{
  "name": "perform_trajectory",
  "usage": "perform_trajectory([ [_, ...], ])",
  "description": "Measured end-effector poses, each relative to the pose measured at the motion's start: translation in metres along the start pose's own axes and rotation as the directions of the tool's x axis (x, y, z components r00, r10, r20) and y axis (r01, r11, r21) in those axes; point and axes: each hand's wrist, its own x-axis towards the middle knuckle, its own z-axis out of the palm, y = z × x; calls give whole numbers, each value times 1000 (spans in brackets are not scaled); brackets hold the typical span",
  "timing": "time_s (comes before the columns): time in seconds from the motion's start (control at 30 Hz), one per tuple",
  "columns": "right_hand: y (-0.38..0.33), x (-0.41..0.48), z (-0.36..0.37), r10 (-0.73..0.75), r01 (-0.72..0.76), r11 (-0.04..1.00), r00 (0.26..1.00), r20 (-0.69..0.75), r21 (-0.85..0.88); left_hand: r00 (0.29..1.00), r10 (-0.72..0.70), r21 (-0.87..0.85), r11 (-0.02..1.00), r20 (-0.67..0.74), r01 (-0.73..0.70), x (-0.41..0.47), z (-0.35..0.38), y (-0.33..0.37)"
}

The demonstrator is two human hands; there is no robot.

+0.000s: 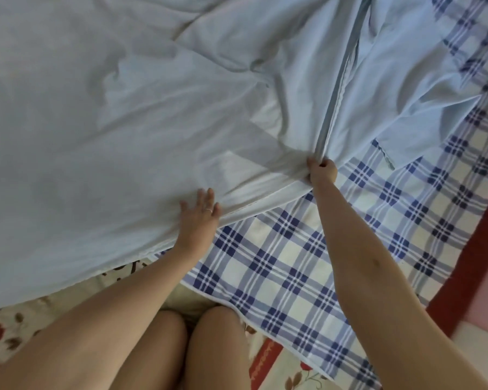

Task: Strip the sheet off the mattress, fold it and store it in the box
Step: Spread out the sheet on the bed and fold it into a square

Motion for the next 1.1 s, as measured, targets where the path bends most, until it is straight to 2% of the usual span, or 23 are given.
perform_trajectory([
  [0.07, 6, -3, 4, -6, 8, 999, 999, -37, 49, 994, 58, -50, 997, -96, -63, -7, 3, -5],
  [0.17, 9, -7, 1, 10, -6, 998, 999, -53, 59, 999, 31, -50, 998, -11, -31, -9, 5, -11],
  [0.27, 11, -3, -3, 37, -37, 993, 999, -2, 108, 999, -19, -101, 995, -29, 16, -4, 5, -12],
  [0.37, 16, -1, -4, 66, -68, 980, 998, 20, 185, 999, -36, -141, 989, 26, 39, -3, 0, -7],
  [0.5, 15, -2, -11, 119, -172, 895, 981, 152, 411, 998, -36, -177, 983, 44, 43, -3, -7, -1],
  [0.57, 16, -2, -17, 136, -235, 860, 961, 240, 454, 994, -32, -125, 991, 103, 45, -3, -7, 6],
  [0.67, 18, 4, -28, 157, -316, 812, 928, 338, 492, 982, -132, -50, 989, 137, 140, 9, -13, 22],
  [0.73, 14, 8, -30, 147, -332, 814, 911, 384, 476, 963, -197, -31, 978, 183, 206, 19, -14, 29],
  [0.77, 15, 13, -41, 144, -310, 849, 914, 378, 428, 941, -242, -53, 964, 237, 261, 18, -16, 43],
  [0.9, 16, 11, -42, 96, -165, 955, 959, 268, 248, 913, -344, -36, 932, 221, 360, 12, -18, 37],
  [1.1, 27, 18, -40, 55, -89, 983, 978, 203, 162, 882, -418, -65, 895, 217, 440, 21, -13, 40],
])
